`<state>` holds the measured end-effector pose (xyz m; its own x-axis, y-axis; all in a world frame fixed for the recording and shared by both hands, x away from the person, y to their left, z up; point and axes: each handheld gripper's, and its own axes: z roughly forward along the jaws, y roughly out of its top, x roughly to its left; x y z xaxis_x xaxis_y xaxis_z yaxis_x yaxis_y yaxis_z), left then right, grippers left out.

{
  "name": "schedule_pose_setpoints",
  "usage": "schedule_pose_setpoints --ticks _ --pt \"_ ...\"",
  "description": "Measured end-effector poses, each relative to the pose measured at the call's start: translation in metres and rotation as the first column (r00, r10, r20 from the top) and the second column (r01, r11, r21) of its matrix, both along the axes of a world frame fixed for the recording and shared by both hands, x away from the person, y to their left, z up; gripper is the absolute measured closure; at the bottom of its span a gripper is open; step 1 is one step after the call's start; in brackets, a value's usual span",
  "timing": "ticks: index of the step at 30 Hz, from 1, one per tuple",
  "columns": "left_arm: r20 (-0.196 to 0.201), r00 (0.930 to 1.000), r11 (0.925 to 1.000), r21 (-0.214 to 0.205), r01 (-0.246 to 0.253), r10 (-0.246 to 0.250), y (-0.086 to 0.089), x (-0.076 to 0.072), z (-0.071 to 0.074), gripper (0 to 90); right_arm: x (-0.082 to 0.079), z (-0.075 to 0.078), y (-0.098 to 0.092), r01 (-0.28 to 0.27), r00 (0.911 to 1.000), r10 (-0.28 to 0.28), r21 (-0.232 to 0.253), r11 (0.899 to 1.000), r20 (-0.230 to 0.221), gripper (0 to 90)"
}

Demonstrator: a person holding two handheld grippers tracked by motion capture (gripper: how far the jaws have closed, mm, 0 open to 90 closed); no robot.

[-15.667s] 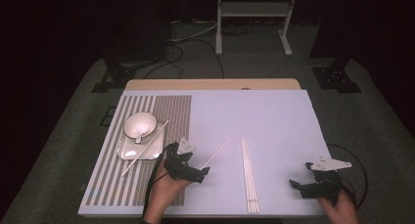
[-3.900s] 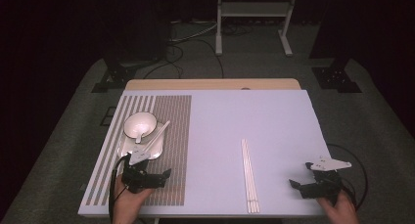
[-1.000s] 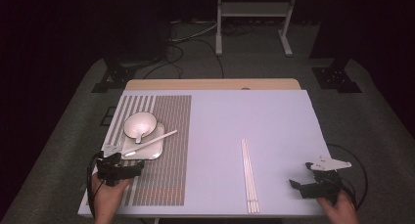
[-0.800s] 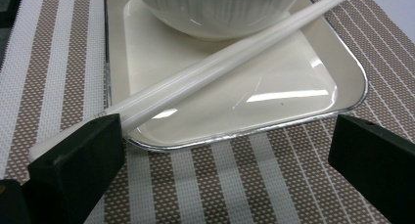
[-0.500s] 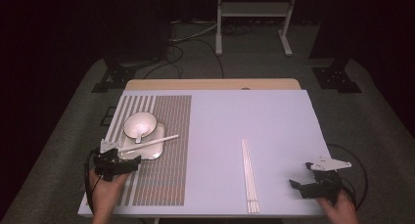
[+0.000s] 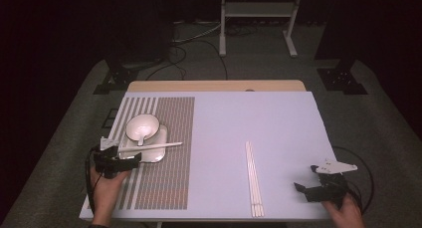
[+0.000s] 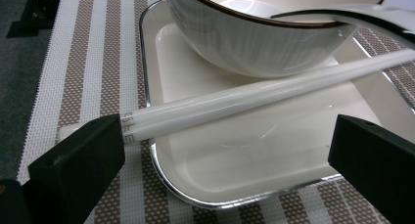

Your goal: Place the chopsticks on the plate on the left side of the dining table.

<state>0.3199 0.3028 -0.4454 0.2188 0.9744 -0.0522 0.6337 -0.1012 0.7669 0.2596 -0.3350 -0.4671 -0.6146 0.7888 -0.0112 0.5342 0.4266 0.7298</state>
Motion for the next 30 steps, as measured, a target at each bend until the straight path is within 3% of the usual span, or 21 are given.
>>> schedule_pose_setpoints --ticks 15,21,23,26,30 --pt "-0.006 1.0 1.0 0.005 0.002 -0.002 0.0 0.007 0.0 0.0 0.0 0.0 0.0 0.001 1.0 -0.001 0.0 1.0 -0.001 7.9" --pt "0.007 1.0 1.0 0.009 0.003 -0.003 0.004 0.001 0.006 0.0 0.0 0.0 0.0 0.001 1.0 -0.001 0.0 1.0 -0.001 7.9" --pt "0.01 0.9999 0.9999 -0.011 -0.008 0.008 0.007 0.0 0.008 0.0 0.0 0.0 0.0 0.001 1.0 -0.001 0.0 1.0 -0.001 8.0" --pt "-0.005 0.9998 0.9998 0.002 -0.02 0.02 0.011 0.0 0.011 0.0 0.0 0.0 0.0 0.001 1.0 -0.001 0.0 1.0 -0.001 8.0" --pt "0.044 0.9968 0.9976 0.016 -0.067 0.067 0.018 -0.007 0.018 17.6 0.0 0.0 0.0 0.001 1.0 -0.001 0.0 1.0 -0.001 7.9"
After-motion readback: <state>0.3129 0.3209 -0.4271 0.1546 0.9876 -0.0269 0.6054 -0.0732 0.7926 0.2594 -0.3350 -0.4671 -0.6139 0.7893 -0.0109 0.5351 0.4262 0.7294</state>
